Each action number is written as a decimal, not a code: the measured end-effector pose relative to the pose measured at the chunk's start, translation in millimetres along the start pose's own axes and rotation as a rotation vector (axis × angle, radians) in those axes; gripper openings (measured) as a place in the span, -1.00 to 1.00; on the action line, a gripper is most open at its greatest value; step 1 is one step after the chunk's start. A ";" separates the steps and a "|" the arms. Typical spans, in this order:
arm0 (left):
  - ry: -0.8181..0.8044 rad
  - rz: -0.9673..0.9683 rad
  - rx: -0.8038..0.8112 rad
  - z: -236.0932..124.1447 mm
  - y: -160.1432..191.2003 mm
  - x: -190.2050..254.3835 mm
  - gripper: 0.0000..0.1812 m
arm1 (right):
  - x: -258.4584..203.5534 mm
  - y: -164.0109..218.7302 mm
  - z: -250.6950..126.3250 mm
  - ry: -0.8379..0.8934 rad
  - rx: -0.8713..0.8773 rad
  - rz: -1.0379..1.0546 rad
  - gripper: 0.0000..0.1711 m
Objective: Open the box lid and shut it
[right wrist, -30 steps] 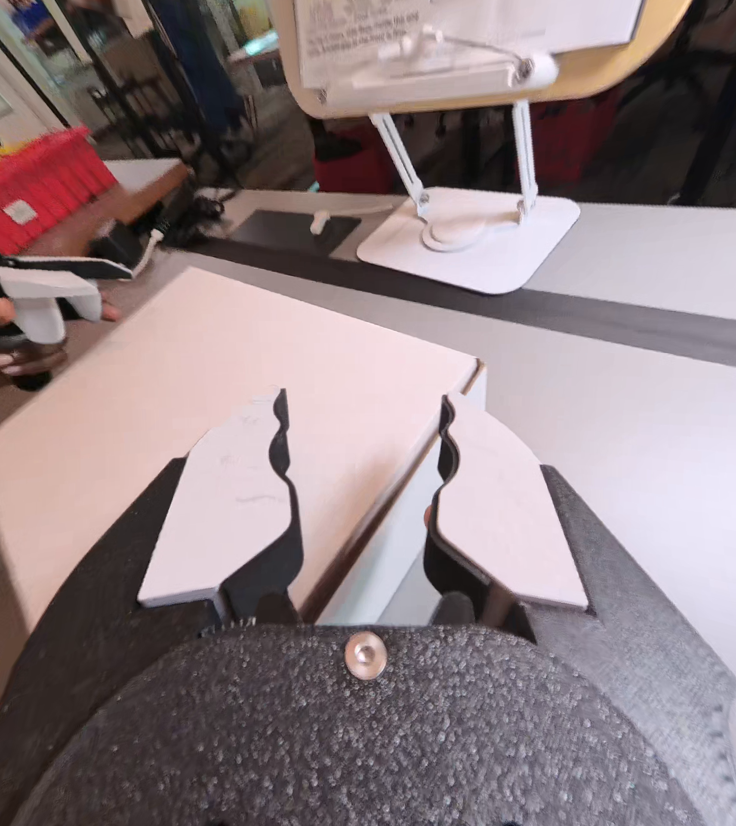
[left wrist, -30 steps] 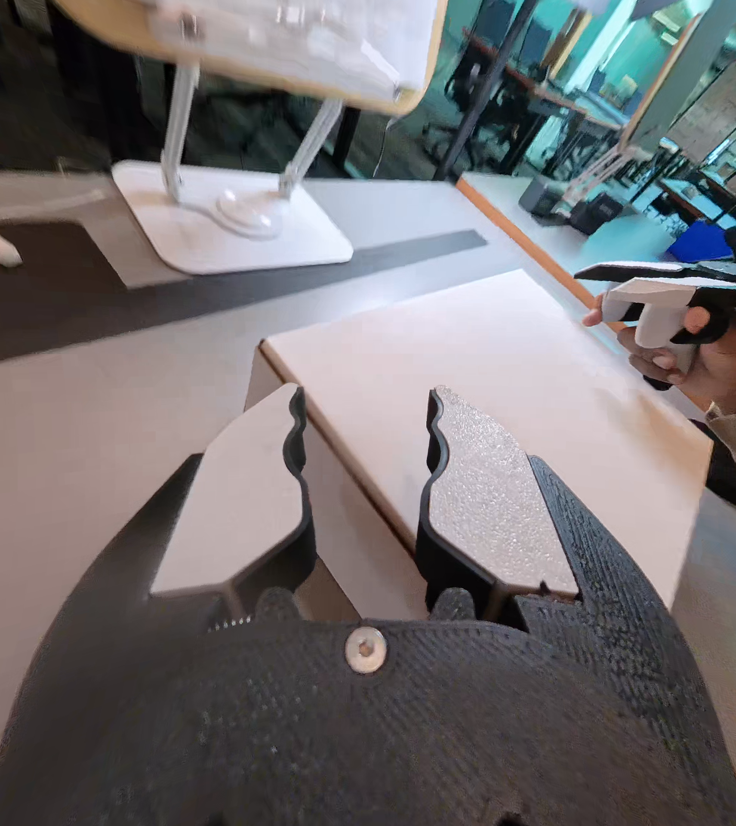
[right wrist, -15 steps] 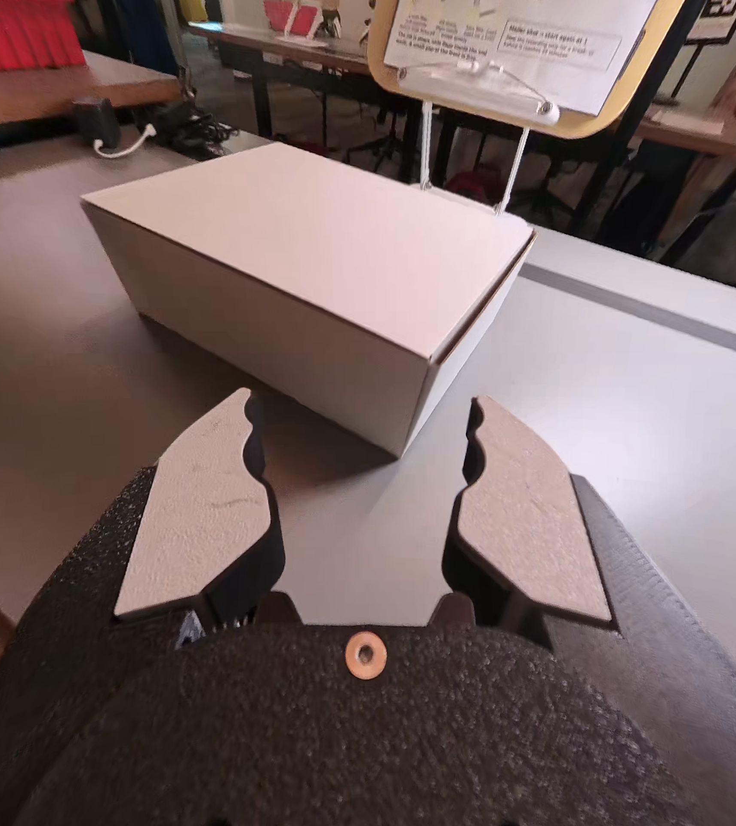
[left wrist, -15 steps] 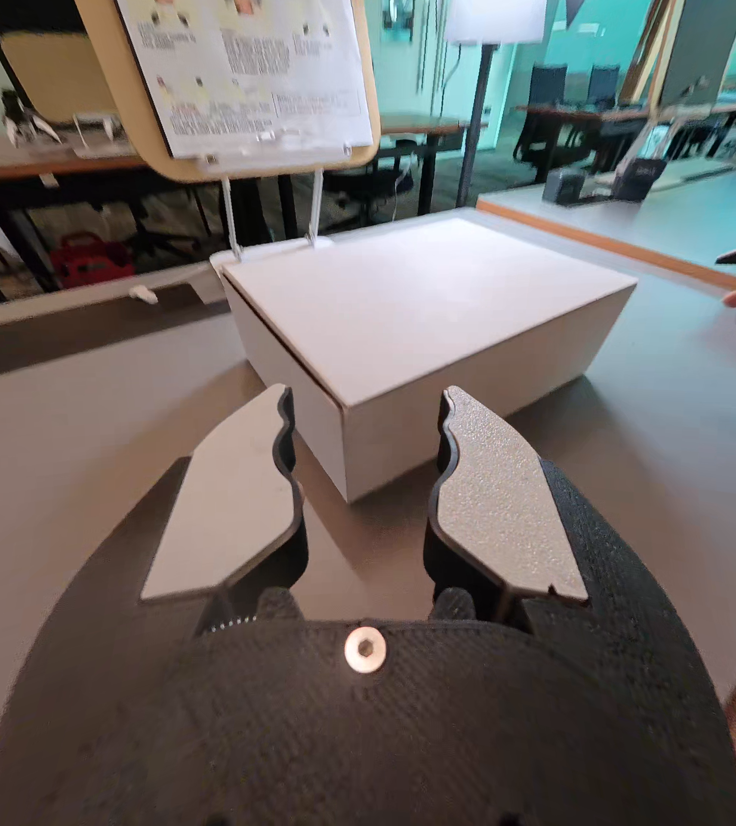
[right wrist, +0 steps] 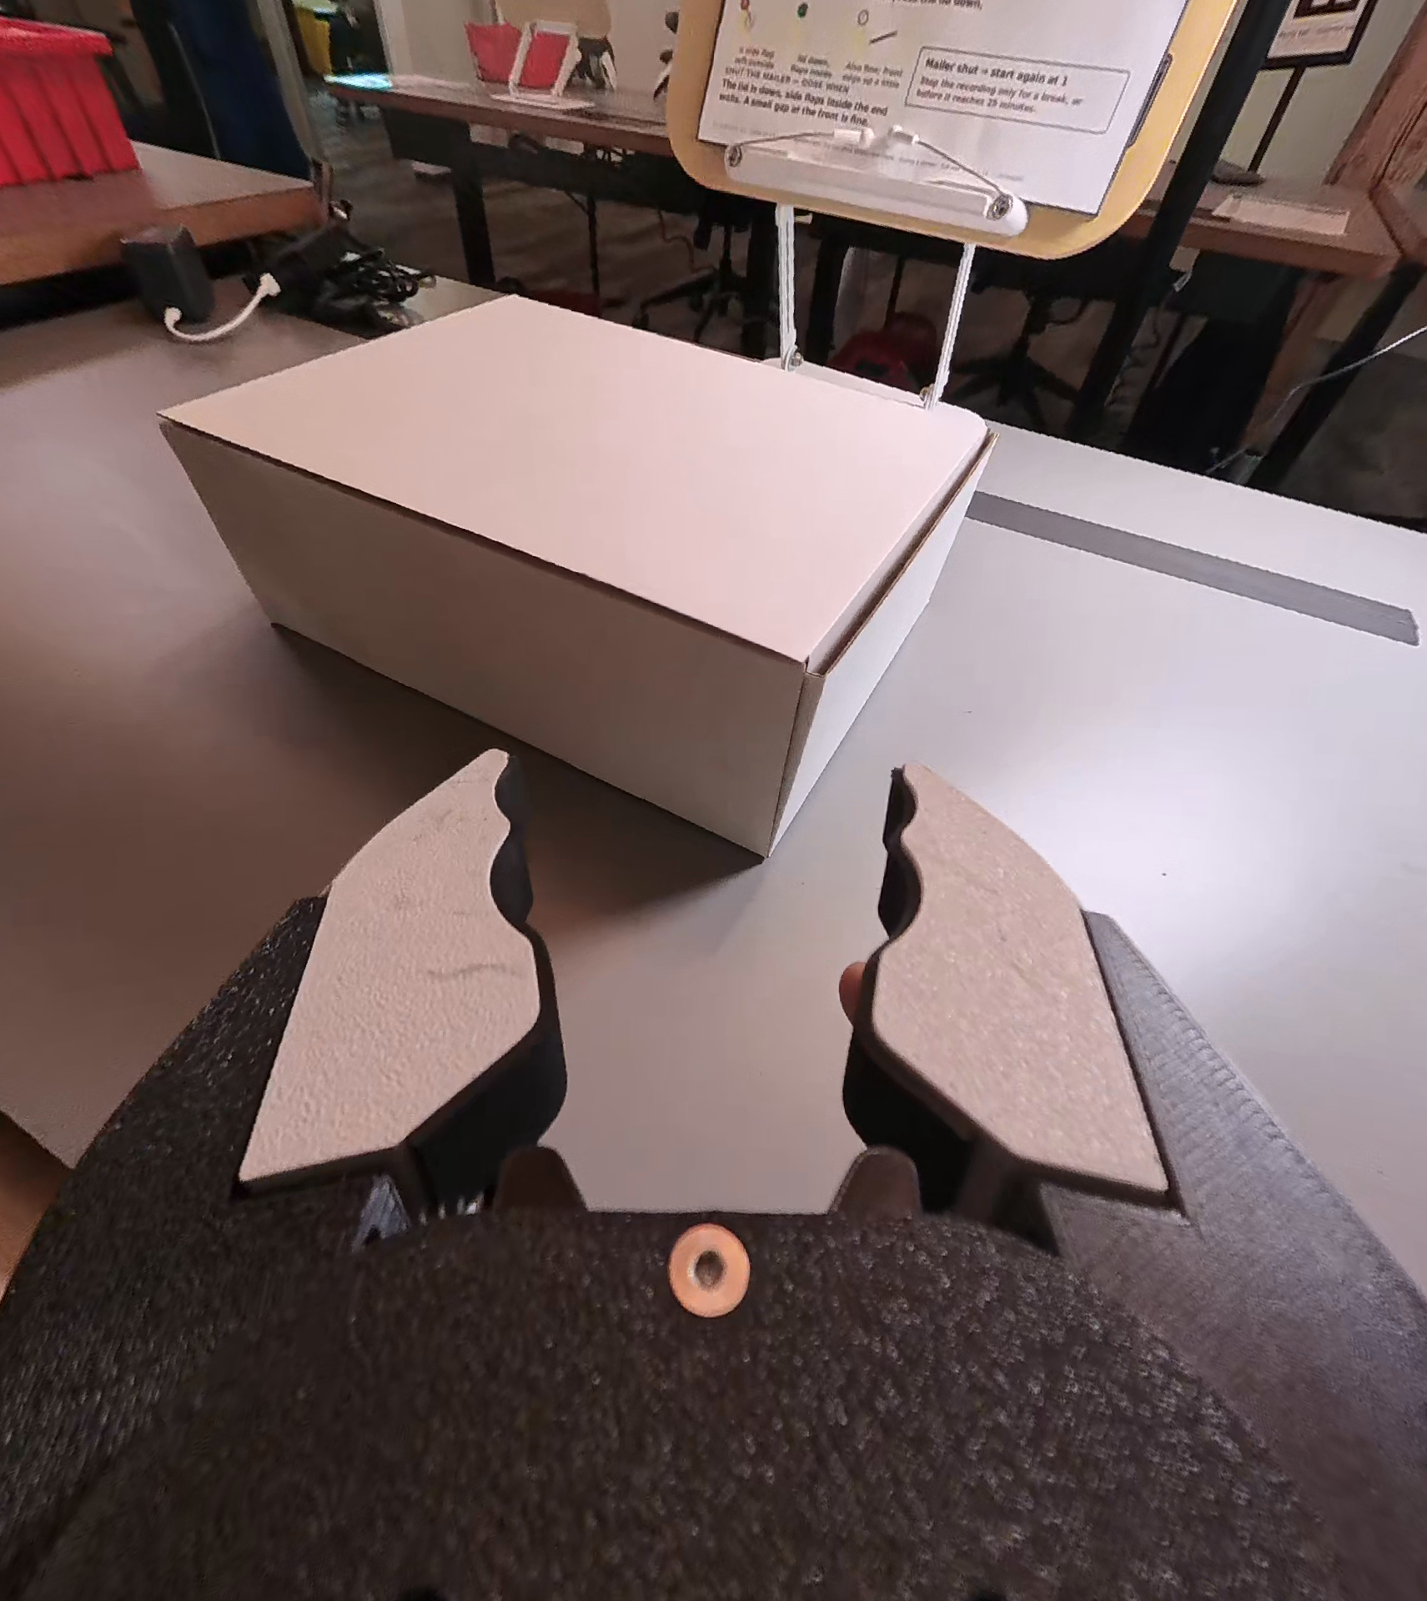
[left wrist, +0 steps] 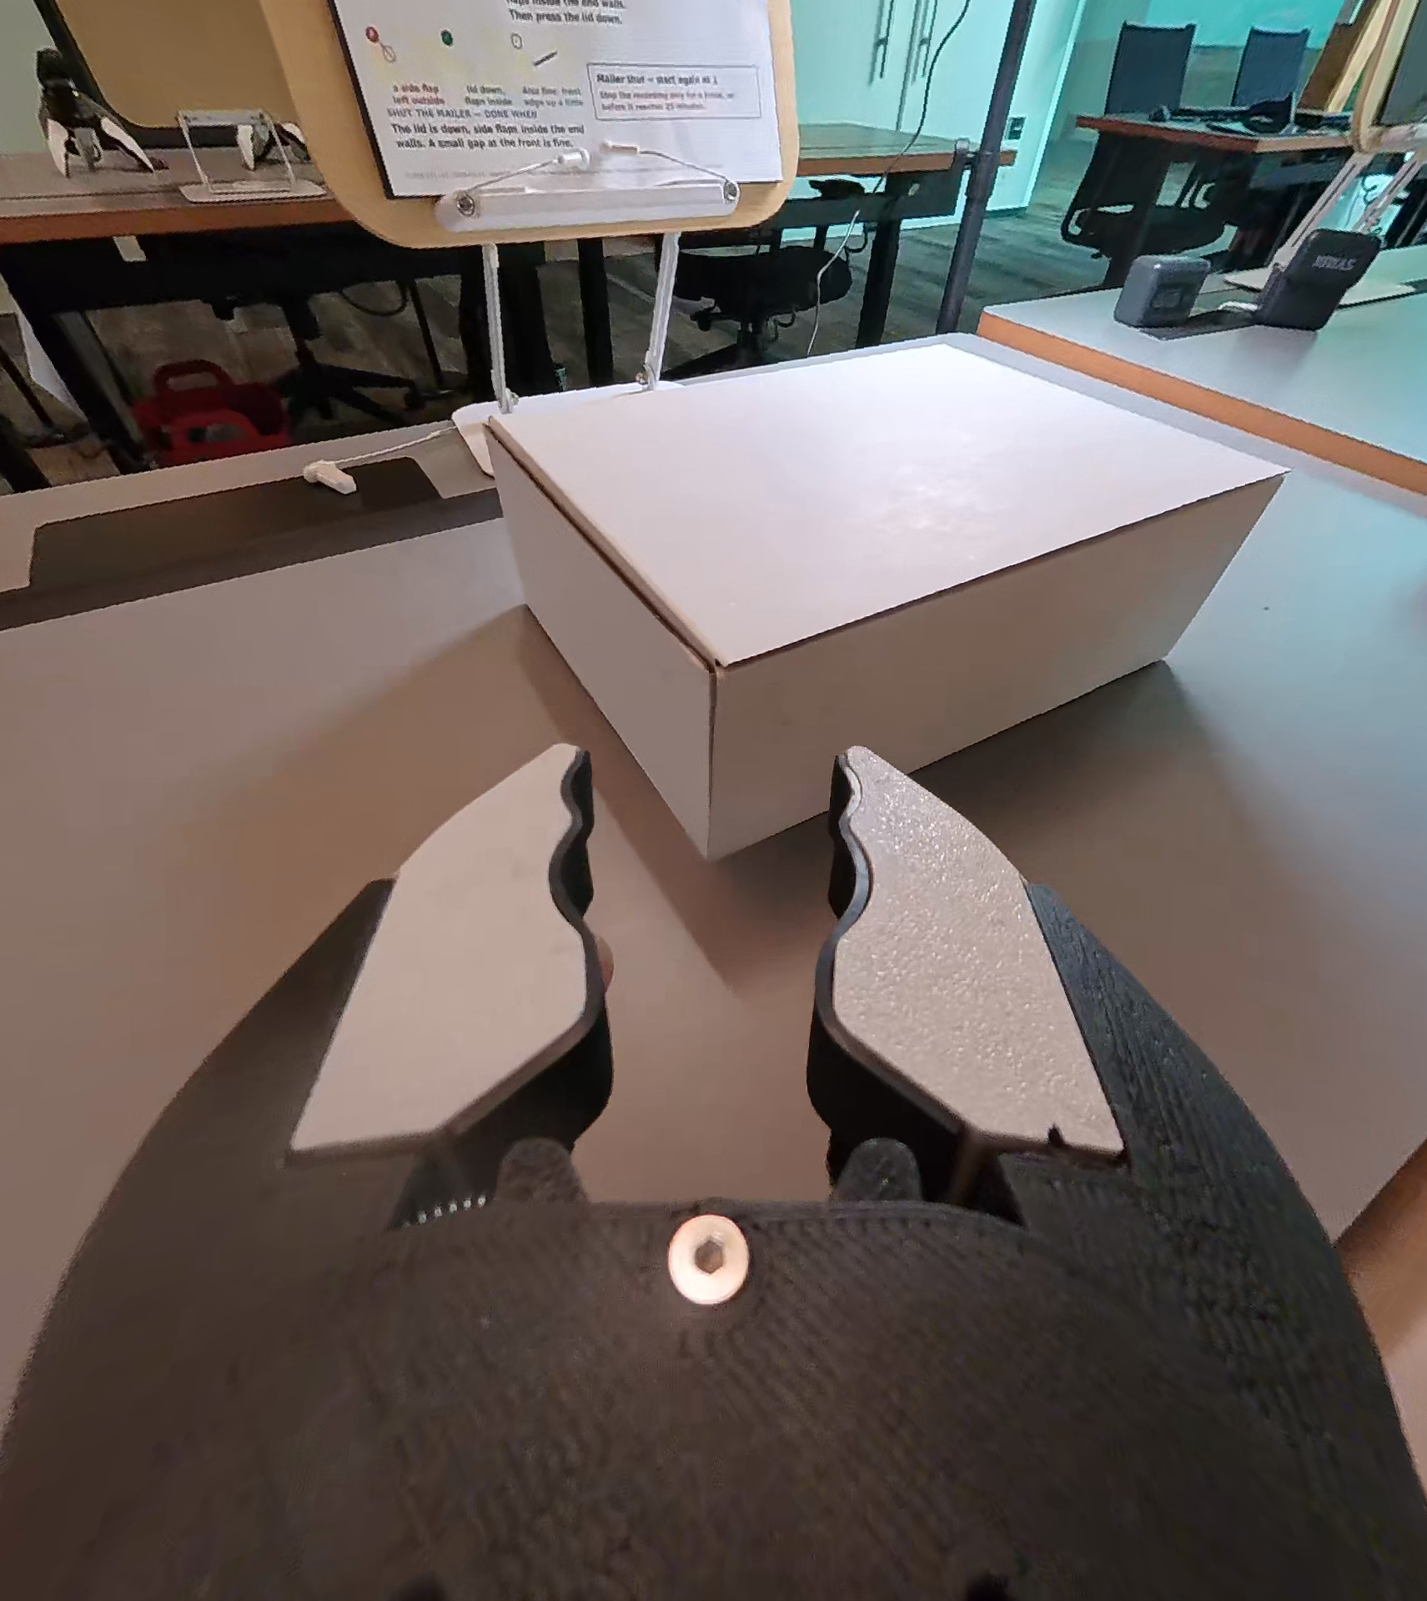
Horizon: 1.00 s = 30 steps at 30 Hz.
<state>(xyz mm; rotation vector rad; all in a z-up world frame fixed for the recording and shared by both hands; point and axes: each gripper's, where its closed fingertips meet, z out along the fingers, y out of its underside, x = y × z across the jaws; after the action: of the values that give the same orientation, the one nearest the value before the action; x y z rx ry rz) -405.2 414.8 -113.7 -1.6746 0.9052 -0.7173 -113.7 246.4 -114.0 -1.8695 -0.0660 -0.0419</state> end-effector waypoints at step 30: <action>-0.071 0.217 -0.056 75.0 -20.1 128.1 -0.54 | -114.8 -32.8 64.0 0.102 0.009 -0.042 -0.28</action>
<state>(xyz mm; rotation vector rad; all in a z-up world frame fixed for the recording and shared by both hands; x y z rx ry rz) -271.2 347.9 -111.6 -1.6097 1.0456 -0.4866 -230.7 314.5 -108.9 -1.8544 -0.0355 -0.1656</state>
